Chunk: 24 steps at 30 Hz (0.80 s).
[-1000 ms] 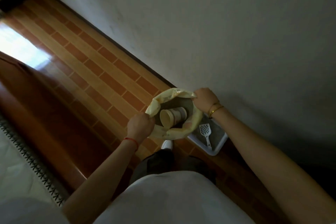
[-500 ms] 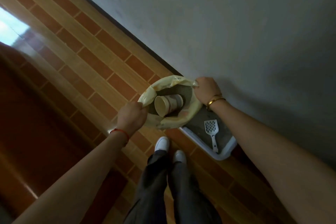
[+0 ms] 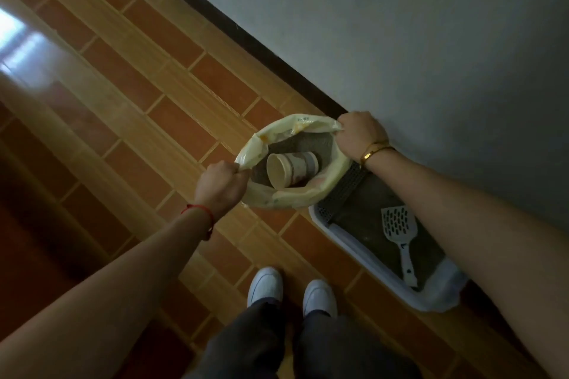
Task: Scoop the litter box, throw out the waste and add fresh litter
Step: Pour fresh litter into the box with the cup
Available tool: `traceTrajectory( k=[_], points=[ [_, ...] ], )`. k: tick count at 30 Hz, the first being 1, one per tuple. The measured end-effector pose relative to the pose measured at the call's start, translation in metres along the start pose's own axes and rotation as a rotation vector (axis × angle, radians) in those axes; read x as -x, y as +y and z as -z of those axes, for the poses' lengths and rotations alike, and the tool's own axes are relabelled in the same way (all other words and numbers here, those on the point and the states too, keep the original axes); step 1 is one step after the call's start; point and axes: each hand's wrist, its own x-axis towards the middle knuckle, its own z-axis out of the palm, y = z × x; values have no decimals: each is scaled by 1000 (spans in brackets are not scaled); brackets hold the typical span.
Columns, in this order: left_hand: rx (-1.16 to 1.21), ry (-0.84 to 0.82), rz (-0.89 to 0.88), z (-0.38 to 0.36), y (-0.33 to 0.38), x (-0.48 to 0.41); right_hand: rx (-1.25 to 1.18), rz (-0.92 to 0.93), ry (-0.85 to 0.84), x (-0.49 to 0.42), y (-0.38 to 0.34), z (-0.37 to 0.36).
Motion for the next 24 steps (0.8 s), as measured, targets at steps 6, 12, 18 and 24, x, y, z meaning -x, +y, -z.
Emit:
traceTrajectory(
  k=[6,12,18,24],
  points=[
    [29,58,-87,-57,-34,-58,10,56,59,-48,27,-60],
    [27,144,-202,-94,-55,-98,49,144,147,-75,52,-104],
    [-15,235,-319,-108,-65,-111,22,226,263,-79,61,-121],
    [-33,335,-375,-129,-64,-115,23,236,308,-68,65,-138]
  ],
)
